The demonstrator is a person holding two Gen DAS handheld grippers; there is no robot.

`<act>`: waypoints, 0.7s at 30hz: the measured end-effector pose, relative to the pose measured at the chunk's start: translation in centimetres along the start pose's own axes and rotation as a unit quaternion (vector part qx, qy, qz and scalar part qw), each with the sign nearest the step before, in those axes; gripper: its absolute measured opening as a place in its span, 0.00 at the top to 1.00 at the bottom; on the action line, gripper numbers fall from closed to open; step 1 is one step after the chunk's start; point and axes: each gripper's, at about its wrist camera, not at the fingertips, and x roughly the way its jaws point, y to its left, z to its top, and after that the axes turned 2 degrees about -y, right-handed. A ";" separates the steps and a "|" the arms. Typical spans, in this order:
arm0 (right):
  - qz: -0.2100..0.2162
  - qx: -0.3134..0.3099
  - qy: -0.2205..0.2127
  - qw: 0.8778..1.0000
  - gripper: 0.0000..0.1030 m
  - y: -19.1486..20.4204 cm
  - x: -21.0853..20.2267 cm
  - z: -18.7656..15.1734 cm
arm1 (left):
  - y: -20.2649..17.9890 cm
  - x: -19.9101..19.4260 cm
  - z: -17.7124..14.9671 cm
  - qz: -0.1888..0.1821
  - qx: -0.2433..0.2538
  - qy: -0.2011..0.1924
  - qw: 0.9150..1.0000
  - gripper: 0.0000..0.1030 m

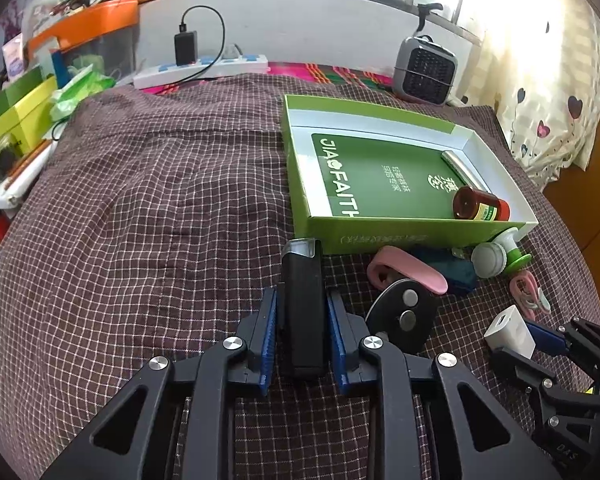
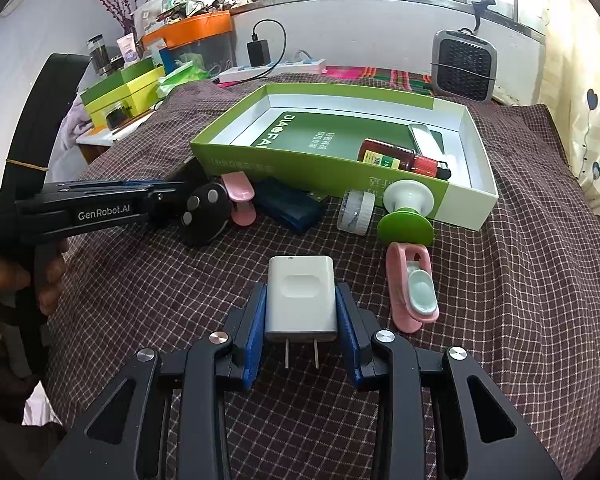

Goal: Organize rigid objects
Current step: 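Grasp the black rectangular device with the left gripper, then carry the charger with the right gripper while the left gripper carries the black device into the box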

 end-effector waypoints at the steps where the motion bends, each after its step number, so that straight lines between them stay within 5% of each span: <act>1: -0.001 -0.001 0.000 1.000 0.66 0.0 0.0 0.0 | 0.0 -0.1 0.0 0.000 -0.001 0.000 1.000 0.78; 21: -0.017 -0.002 -0.025 1.000 0.66 -0.5 -1.8 1.6 | -0.4 -3.0 1.2 -0.016 -0.005 -0.030 0.999 0.79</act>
